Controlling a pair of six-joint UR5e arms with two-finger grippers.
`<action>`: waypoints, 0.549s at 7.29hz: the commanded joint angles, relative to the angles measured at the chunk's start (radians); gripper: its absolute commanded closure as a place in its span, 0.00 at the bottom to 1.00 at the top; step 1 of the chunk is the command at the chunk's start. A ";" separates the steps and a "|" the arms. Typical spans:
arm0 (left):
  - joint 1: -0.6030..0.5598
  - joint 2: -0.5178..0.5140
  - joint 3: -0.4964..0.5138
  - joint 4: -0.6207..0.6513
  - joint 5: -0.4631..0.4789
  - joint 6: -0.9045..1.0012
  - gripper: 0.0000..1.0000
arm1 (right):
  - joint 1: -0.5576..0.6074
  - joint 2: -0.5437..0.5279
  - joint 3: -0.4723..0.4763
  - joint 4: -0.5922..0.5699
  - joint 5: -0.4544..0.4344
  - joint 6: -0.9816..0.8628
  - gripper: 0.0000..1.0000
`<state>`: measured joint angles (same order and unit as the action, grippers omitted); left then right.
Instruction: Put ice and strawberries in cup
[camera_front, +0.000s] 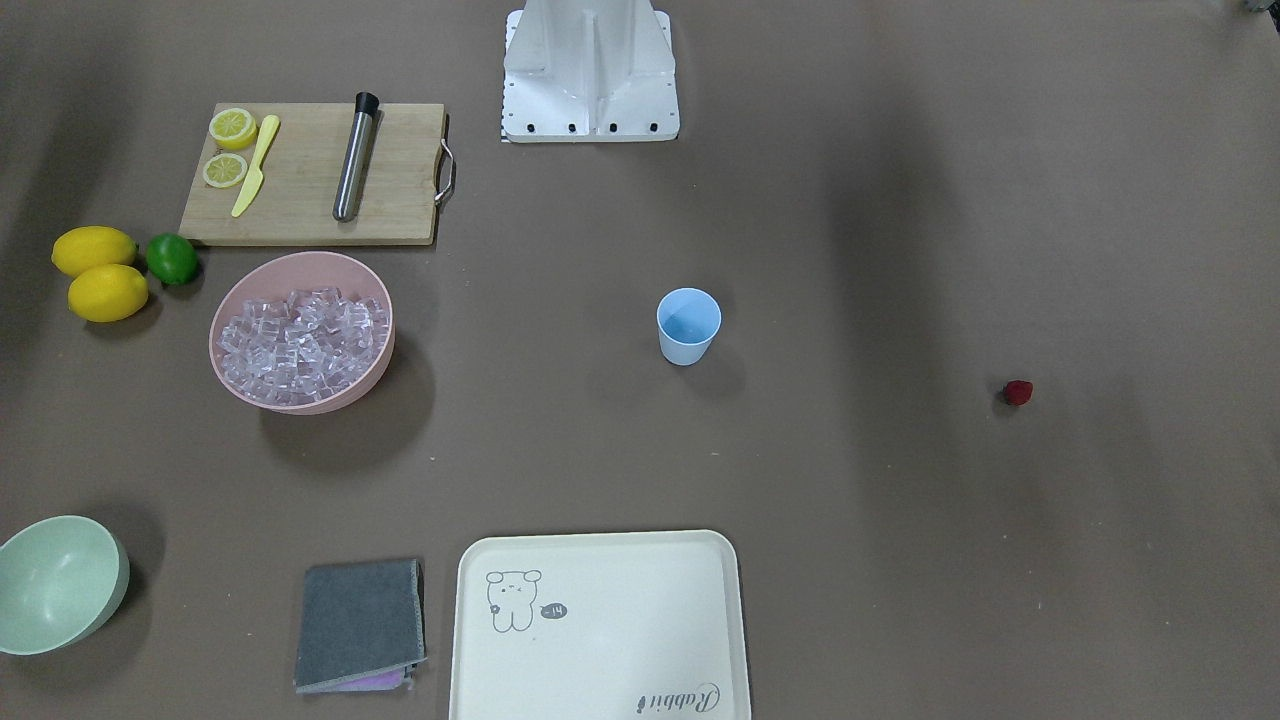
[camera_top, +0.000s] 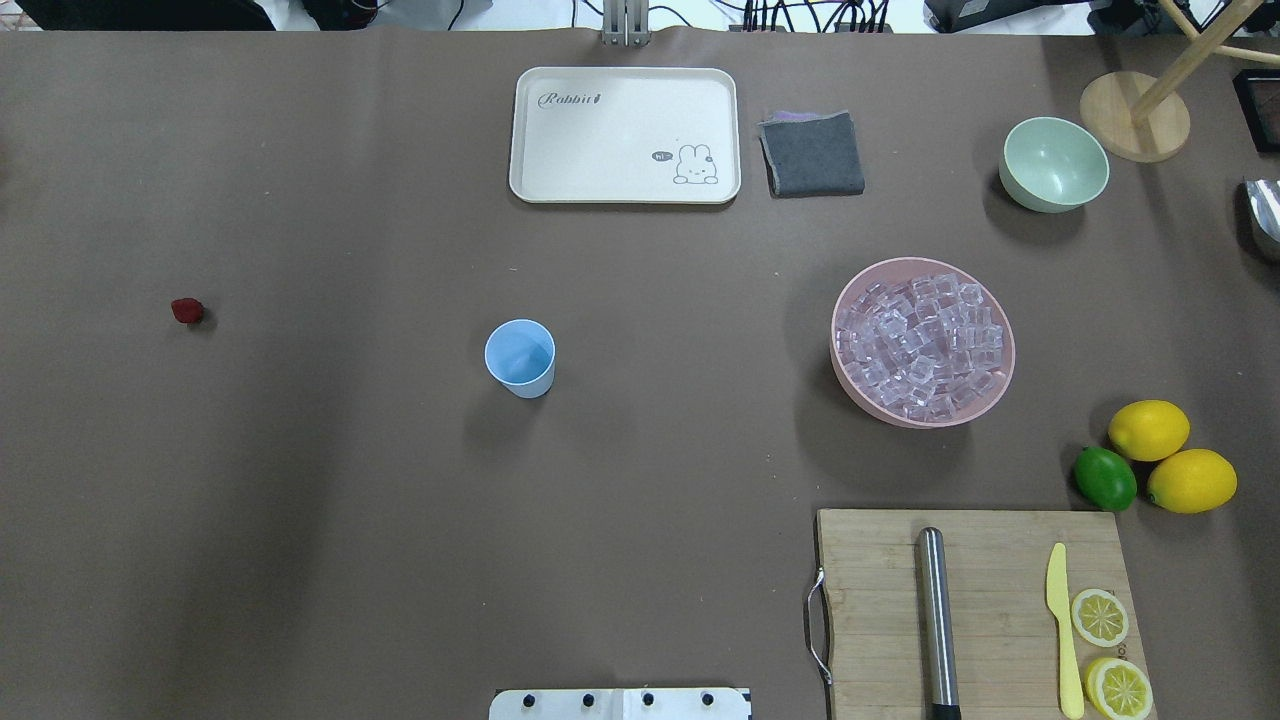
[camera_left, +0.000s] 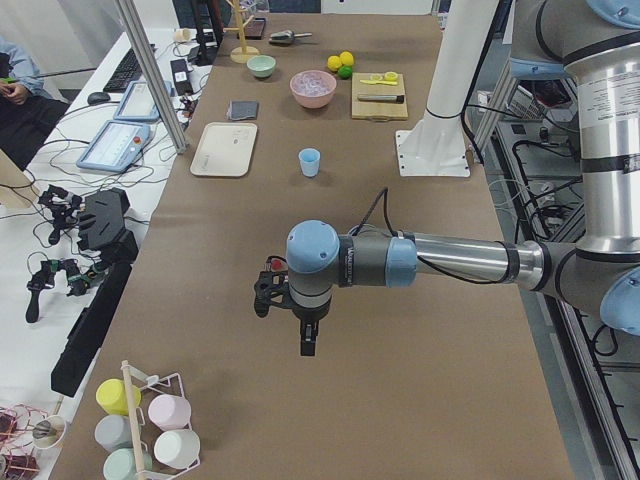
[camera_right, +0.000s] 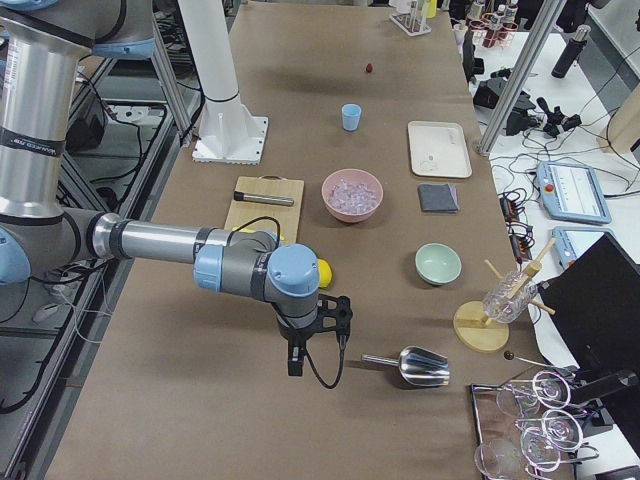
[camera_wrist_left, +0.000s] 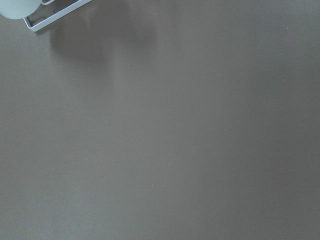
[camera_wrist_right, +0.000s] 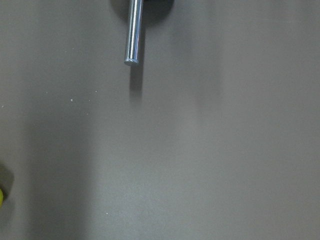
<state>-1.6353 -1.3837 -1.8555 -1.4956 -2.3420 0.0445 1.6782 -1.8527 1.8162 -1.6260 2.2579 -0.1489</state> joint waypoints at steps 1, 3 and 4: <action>0.000 0.000 -0.001 0.002 0.000 0.000 0.01 | 0.000 0.000 0.000 0.000 0.002 0.000 0.00; 0.000 0.000 -0.005 0.002 0.000 0.002 0.01 | 0.000 0.000 0.002 0.000 0.003 0.000 0.00; 0.000 -0.001 -0.008 -0.005 0.000 0.000 0.01 | 0.000 0.000 0.002 0.000 0.003 0.000 0.00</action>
<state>-1.6352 -1.3839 -1.8607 -1.4955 -2.3424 0.0452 1.6782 -1.8530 1.8175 -1.6260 2.2605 -0.1488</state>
